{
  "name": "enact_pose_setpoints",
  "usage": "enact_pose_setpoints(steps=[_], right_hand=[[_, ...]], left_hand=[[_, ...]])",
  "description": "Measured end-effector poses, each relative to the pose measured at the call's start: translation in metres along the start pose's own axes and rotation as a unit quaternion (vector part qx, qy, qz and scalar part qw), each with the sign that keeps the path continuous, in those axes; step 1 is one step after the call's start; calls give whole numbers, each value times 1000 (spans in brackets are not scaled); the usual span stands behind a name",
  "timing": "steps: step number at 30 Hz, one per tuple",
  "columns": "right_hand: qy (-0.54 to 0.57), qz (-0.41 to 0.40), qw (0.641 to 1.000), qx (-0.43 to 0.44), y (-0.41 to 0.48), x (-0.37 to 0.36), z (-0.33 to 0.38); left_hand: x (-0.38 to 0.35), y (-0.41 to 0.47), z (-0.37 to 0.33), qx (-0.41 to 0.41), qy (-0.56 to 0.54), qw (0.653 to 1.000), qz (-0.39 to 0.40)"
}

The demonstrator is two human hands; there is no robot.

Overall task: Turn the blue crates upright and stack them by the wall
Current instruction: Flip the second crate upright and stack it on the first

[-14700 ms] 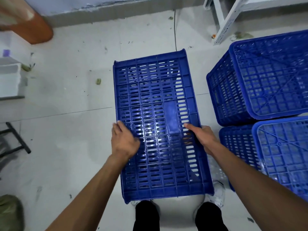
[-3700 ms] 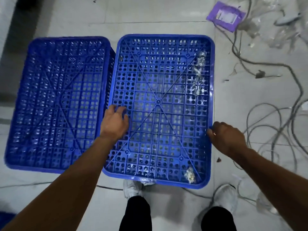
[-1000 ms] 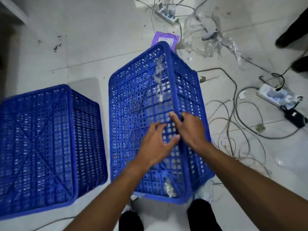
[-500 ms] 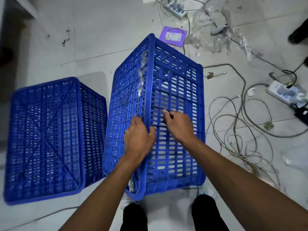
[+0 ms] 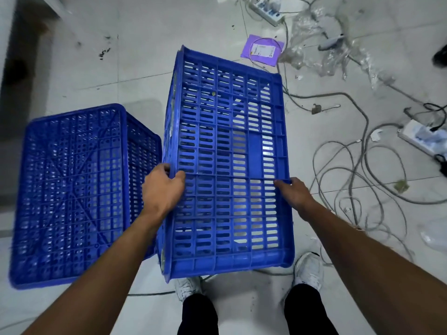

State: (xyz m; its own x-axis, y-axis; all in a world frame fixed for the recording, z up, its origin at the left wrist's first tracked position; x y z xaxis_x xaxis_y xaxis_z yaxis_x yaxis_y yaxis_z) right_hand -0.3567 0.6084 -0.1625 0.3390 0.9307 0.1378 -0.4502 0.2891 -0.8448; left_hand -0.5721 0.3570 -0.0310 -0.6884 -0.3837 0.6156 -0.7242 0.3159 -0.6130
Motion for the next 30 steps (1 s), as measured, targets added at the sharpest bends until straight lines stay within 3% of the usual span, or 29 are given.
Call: enact_pose_setpoints(steps=[5, 11, 16, 22, 30], right_hand=[[71, -44, 996, 34, 4, 8, 24], [-82, -156, 979, 102, -15, 49, 80], [-147, -179, 969, 88, -32, 70, 78], [-150, -191, 966, 85, -26, 73, 55], [-103, -167, 977, 80, -13, 39, 28]], left_hand=[[-2, 10, 18, 65, -131, 989, 12], [-22, 3, 24, 79, -224, 971, 33], [-64, -10, 24, 101, -299, 947, 54], [-83, 4, 35, 138, -284, 949, 24], [-70, 38, 54, 161, -186, 969, -8]])
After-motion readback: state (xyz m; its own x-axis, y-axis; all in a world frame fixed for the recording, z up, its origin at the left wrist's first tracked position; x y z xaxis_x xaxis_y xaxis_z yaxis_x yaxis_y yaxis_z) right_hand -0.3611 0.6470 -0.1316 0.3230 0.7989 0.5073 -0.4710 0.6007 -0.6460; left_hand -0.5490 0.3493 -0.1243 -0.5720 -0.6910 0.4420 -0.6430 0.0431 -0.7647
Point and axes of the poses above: each hand's wrist, its own y-axis towards the middle knuckle, its own x-axis out of the back of the hand, z = x × y, the point moved 6 cm from there along y, towards the middle knuckle, and after that the axes turned 15 degrees about z, right-handed, at the moved point
